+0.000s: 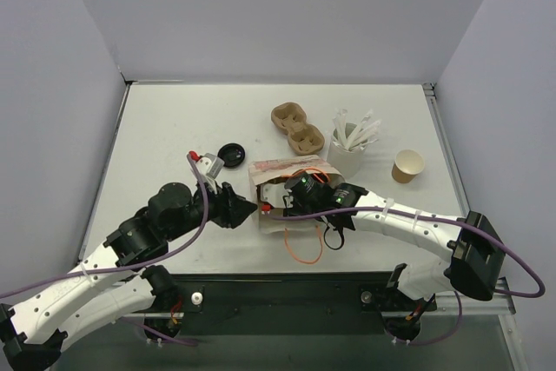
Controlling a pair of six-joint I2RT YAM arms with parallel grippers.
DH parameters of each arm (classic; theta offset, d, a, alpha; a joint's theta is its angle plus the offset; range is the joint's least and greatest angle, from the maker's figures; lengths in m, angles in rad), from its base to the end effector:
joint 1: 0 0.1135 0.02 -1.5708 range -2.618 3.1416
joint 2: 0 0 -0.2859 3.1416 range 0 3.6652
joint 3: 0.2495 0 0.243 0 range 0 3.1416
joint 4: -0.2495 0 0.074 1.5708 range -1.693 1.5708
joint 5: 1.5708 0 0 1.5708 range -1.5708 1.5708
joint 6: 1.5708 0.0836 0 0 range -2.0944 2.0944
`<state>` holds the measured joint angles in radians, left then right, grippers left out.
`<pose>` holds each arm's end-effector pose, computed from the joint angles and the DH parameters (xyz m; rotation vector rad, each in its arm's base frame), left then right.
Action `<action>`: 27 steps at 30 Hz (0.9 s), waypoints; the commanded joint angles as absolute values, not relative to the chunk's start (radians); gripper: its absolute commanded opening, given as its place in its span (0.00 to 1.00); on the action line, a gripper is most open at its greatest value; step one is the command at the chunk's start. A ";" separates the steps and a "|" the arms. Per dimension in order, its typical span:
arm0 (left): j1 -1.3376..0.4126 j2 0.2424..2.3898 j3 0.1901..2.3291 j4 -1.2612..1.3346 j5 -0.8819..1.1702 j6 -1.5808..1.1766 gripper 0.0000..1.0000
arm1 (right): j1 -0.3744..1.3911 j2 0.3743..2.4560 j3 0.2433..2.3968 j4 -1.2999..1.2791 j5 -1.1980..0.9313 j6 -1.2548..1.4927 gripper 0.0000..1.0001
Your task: Pack the takeout coffee
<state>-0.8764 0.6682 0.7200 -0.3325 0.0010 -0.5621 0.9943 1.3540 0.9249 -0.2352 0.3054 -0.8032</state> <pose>0.1145 -0.1377 0.3191 0.3097 1.9495 -0.9792 0.1948 0.2534 0.2545 -1.6212 1.5009 -0.2351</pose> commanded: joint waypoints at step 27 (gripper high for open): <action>-0.881 0.667 0.683 -0.241 0.034 -0.471 0.00 | 0.971 1.295 0.853 -0.129 0.308 -0.750 0.31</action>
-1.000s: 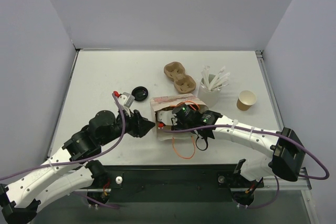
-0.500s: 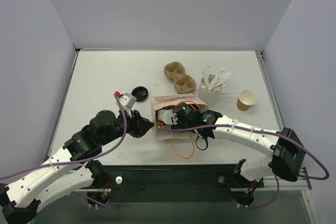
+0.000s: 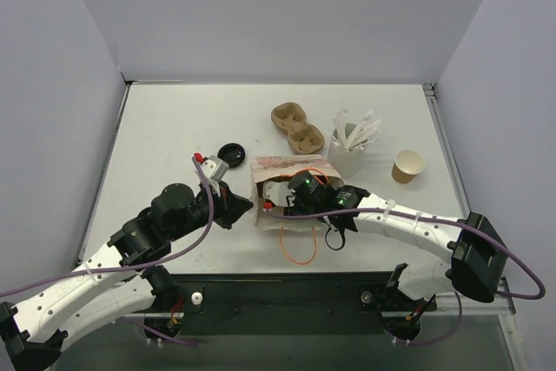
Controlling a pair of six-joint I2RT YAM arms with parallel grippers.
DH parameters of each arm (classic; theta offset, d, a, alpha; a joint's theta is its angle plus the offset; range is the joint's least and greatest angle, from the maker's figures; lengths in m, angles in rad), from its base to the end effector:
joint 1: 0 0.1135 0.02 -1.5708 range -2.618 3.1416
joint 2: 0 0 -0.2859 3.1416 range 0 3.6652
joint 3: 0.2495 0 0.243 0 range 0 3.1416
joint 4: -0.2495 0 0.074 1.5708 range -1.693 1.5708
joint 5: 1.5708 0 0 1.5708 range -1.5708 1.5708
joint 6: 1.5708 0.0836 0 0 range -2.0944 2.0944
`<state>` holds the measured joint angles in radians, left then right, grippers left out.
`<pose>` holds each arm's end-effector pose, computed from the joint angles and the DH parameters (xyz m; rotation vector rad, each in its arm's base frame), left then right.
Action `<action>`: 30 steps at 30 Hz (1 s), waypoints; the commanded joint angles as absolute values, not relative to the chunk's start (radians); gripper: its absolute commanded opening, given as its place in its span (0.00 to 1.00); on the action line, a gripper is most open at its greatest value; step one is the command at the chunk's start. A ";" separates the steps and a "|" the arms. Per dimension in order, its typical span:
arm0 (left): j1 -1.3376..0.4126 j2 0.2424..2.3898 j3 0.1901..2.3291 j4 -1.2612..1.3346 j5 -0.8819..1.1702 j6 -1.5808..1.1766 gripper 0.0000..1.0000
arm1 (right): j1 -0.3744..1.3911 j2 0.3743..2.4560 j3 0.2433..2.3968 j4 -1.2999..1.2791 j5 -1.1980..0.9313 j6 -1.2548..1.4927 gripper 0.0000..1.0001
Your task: Pack the takeout coffee
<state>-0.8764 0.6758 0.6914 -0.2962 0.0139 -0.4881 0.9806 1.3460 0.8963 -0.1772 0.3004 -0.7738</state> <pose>0.1161 -0.1413 0.3124 0.3890 1.9251 -0.9425 0.1981 0.2513 0.2536 -1.5592 1.5140 -0.2120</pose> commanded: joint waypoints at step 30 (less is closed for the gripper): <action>-0.882 0.649 0.676 -0.239 0.035 -0.509 0.00 | 0.928 1.399 0.798 0.029 0.307 -0.775 0.29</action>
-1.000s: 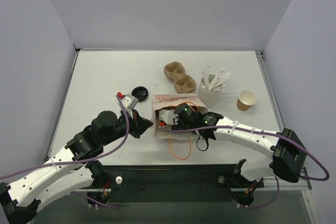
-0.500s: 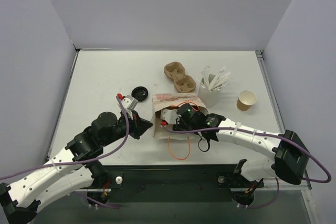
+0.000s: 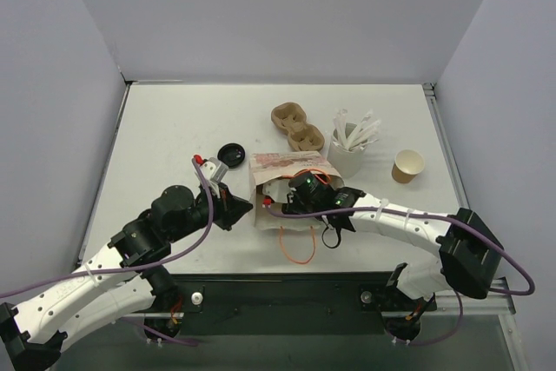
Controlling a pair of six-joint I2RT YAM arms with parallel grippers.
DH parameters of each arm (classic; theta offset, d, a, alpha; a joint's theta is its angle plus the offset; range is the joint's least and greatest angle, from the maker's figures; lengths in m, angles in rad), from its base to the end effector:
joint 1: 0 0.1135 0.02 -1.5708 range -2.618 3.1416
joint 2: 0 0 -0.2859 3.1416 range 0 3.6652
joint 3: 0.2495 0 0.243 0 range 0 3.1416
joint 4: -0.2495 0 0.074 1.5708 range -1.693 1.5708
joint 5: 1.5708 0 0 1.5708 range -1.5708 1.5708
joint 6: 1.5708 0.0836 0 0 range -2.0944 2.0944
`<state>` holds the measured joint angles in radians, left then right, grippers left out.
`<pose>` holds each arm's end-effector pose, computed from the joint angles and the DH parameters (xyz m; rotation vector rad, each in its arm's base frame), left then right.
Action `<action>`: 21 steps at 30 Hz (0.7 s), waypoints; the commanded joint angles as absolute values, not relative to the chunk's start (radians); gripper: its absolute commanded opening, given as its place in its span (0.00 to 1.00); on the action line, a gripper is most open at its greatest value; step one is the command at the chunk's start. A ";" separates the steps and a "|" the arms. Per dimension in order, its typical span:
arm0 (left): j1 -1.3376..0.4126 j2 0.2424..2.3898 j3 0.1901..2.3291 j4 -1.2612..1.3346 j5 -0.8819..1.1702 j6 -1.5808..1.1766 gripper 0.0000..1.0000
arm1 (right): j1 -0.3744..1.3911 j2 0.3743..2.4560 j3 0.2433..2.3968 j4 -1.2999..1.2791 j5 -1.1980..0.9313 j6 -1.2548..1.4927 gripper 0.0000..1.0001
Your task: Pack the takeout coffee
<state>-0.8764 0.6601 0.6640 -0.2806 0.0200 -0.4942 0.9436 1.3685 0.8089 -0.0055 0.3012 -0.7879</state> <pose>0.1145 -0.1401 0.3067 0.3873 1.9238 -0.9536 0.2102 0.2477 0.2370 -1.4918 1.5006 -0.2288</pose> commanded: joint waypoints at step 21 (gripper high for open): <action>-0.879 0.647 0.672 -0.256 0.020 -0.538 0.00 | 0.884 1.480 0.833 0.049 0.267 -0.721 0.30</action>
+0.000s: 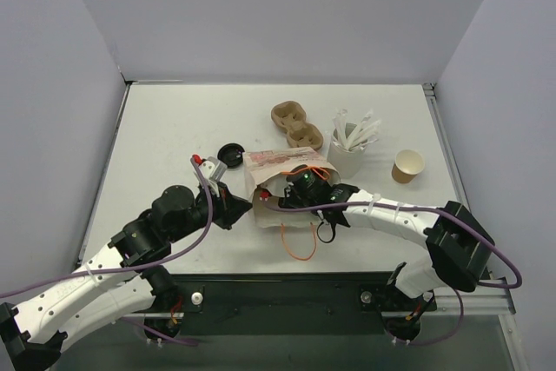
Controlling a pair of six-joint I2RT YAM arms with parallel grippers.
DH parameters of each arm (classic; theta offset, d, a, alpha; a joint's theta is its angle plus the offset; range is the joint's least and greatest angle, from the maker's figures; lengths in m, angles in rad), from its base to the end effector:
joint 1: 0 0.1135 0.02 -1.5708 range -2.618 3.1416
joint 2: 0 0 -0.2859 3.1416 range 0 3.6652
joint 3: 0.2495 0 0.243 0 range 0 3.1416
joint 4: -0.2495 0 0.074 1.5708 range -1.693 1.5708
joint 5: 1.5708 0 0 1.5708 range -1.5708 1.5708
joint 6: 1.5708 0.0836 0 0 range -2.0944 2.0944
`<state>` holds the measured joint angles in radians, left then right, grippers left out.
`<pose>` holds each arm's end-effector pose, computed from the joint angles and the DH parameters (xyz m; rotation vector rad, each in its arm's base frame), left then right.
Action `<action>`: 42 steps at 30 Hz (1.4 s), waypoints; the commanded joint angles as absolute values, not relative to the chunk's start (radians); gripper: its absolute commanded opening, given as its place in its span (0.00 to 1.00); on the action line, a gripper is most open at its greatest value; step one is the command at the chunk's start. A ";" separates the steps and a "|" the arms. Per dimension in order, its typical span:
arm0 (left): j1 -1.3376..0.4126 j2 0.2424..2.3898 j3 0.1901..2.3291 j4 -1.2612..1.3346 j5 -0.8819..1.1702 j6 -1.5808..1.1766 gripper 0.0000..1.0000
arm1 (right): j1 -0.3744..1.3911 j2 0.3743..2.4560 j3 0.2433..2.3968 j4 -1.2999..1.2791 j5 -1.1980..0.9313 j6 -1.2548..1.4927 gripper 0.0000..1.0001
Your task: Pack the takeout coffee
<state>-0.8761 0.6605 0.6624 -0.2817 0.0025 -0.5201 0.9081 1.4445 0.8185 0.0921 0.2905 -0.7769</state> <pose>0.1157 -0.1392 0.3058 0.3499 1.9346 -0.9536 0.2297 0.2554 0.2294 -1.4373 1.5145 -0.2259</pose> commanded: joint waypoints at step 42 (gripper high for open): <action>-0.870 0.778 0.877 -0.449 -0.055 -0.534 0.00 | 0.873 1.324 1.029 -0.308 0.129 -0.733 0.73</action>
<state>-0.8753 0.7715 0.8124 -0.4091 -0.0463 -0.5381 0.8764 1.3640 0.9482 -0.2157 0.1631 -0.7582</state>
